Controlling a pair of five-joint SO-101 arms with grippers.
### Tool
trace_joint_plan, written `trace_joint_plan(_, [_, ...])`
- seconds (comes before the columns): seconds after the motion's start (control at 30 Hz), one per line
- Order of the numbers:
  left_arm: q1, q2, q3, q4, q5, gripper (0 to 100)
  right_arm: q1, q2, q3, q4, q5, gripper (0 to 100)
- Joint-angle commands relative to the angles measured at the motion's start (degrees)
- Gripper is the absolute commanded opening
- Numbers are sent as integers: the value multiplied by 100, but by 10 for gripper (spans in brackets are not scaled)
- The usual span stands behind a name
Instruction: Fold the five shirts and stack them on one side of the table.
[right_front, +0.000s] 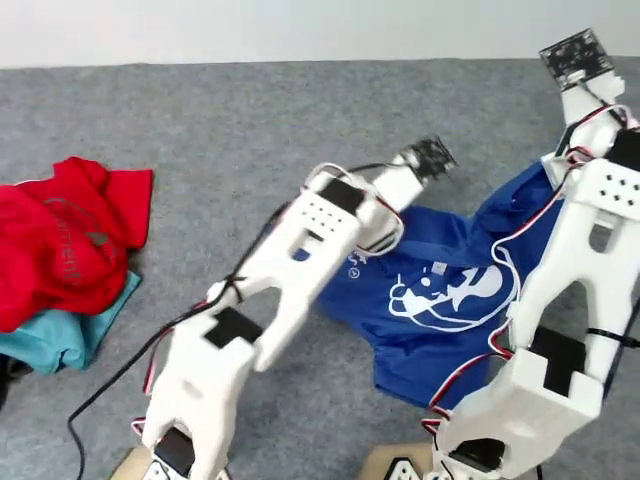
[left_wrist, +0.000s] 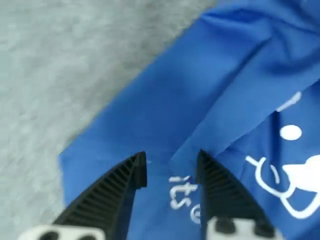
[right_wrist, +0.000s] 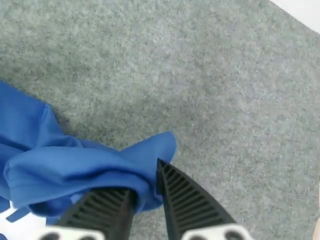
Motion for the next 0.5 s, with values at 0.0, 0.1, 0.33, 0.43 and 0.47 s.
trace_joint_plan(0.0, [132,281,-699,185,-237,174,-40,-66,-26,13,-62,9])
trace_joint_plan(0.1, [167,615,-1279,492,-325,174,-40,-75,-26,13,-53,9])
trace_joint_plan(0.33, [149,1284,-2396,1187,-492,174,-40,-101,-26,13,-53,9])
trace_joint_plan(0.43, [149,1319,-2862,1793,-571,174,-57,-110,-26,13,-53,9])
trace_joint_plan(0.47, [149,1310,-2985,1943,-580,174,-66,-110,-26,13,-53,9])
